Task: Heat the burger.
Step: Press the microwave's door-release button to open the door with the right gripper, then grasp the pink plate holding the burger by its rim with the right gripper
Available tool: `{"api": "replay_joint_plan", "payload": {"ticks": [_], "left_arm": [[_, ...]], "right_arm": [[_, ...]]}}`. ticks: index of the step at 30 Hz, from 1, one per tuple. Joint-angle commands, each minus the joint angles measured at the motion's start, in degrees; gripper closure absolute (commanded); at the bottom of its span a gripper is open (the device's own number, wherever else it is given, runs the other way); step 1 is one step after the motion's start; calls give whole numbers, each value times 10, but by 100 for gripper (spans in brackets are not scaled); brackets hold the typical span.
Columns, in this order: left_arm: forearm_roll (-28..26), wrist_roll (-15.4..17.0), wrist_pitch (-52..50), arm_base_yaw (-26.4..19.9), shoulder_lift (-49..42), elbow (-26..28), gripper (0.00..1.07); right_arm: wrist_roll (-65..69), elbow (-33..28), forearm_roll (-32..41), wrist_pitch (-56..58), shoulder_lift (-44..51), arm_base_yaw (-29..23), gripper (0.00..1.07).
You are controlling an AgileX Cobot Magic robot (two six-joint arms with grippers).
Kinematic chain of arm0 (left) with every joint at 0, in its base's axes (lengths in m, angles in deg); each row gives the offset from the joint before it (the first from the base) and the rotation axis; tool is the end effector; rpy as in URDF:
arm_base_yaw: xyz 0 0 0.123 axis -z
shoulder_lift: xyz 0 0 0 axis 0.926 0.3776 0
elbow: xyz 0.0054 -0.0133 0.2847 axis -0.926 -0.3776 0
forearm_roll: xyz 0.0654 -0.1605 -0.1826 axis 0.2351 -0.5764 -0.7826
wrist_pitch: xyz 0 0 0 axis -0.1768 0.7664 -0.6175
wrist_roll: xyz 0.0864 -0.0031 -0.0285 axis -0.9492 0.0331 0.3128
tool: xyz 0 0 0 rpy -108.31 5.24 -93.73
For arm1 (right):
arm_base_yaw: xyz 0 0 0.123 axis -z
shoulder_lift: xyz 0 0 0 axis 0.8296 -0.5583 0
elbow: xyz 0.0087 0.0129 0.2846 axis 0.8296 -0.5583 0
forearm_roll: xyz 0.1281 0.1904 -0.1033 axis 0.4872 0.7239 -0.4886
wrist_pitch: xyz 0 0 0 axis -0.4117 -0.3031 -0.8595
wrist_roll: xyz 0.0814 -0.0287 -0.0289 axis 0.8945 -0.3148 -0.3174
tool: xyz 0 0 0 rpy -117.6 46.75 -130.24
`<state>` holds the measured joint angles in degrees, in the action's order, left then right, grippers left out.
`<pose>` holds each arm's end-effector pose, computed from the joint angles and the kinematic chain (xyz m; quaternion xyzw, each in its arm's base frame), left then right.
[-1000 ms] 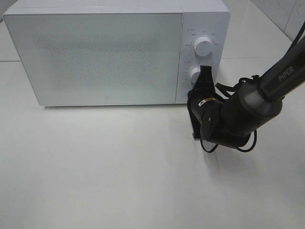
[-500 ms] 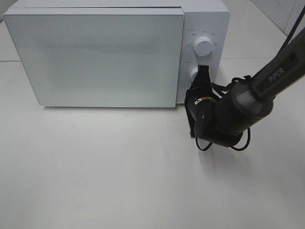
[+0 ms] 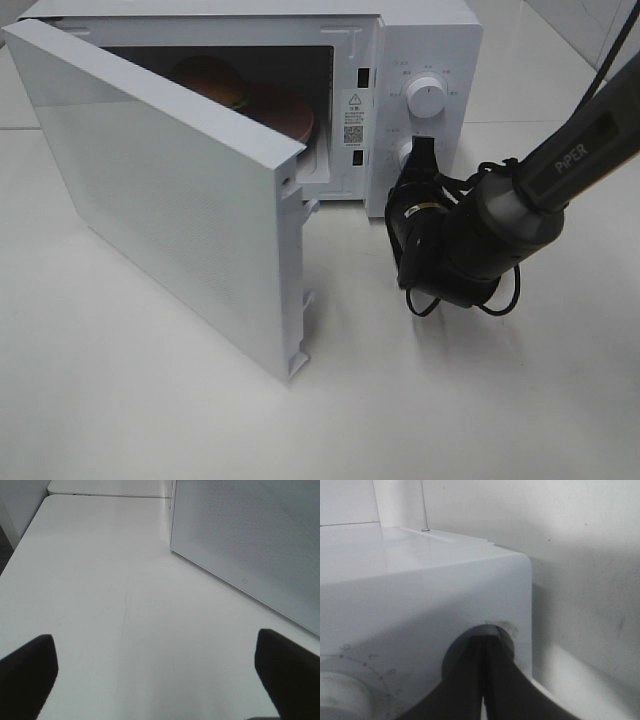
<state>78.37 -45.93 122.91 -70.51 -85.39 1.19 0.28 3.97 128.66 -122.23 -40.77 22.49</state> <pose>-0.0088 -0.0067 0.2811 -0.0028 0.8519 -0.0170 0.5234 0.3517 0.1676 0.0784 0.6257 0.5218 0.4035 0.4165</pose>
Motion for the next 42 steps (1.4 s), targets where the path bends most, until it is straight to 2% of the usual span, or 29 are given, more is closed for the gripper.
{"api": "replay_joint_plan", "payload": {"ticks": [1, 9, 32, 39, 42], "left_arm": [[0, 3, -6, -2, -9, -2, 7], [0, 3, -6, -2, -9, -2, 7], [0, 3, -6, -2, -9, -2, 7], [0, 3, -6, -2, -9, -2, 7], [0, 3, -6, -2, -9, -2, 7]], "right_arm": [[-9, 41, -48, -72, 2, 19, 107], [-9, 21, -47, -32, 18, 17, 107], [-34, -98, -52, 116, 139, 17, 107], [-154, -144, -52, 178, 204, 17, 107], [-253, -161, -52, 226, 239, 19, 107]]}}
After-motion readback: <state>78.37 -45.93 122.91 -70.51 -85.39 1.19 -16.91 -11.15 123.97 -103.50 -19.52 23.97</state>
